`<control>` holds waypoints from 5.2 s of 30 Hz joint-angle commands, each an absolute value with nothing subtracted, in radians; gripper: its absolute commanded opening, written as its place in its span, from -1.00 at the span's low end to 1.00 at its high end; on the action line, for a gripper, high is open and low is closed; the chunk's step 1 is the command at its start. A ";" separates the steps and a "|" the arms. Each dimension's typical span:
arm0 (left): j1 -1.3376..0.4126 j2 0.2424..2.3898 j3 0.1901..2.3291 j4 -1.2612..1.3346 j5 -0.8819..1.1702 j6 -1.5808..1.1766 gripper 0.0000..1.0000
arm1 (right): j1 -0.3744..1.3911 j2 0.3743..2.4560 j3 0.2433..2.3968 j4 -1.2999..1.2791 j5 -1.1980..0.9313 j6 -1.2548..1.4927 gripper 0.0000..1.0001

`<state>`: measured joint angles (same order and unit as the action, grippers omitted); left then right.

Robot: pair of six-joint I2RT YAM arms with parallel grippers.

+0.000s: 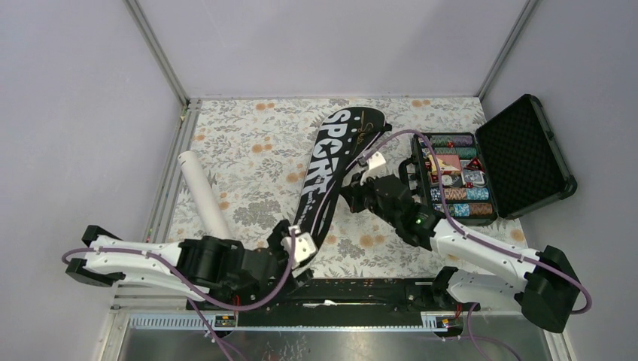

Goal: Pack up the badminton gear

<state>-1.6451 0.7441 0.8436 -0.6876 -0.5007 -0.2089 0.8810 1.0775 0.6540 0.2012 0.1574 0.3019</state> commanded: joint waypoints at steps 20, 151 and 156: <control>-1.724 0.740 0.781 -0.647 -0.710 -0.158 0.77 | 0.830 1.097 0.816 0.224 0.213 0.438 -1.00; -1.462 0.920 0.786 -0.500 -0.646 -0.441 -0.12 | 1.147 0.368 0.760 -0.611 0.461 0.453 0.99; -1.429 1.000 0.814 -0.492 -0.567 -0.478 -0.05 | 1.147 0.381 0.815 -0.762 0.632 0.600 0.99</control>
<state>-1.4467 0.9478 0.7841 -0.5571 -0.6353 -0.4274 1.1427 0.3645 0.7532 -0.5999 0.4450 0.4721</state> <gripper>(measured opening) 0.463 0.993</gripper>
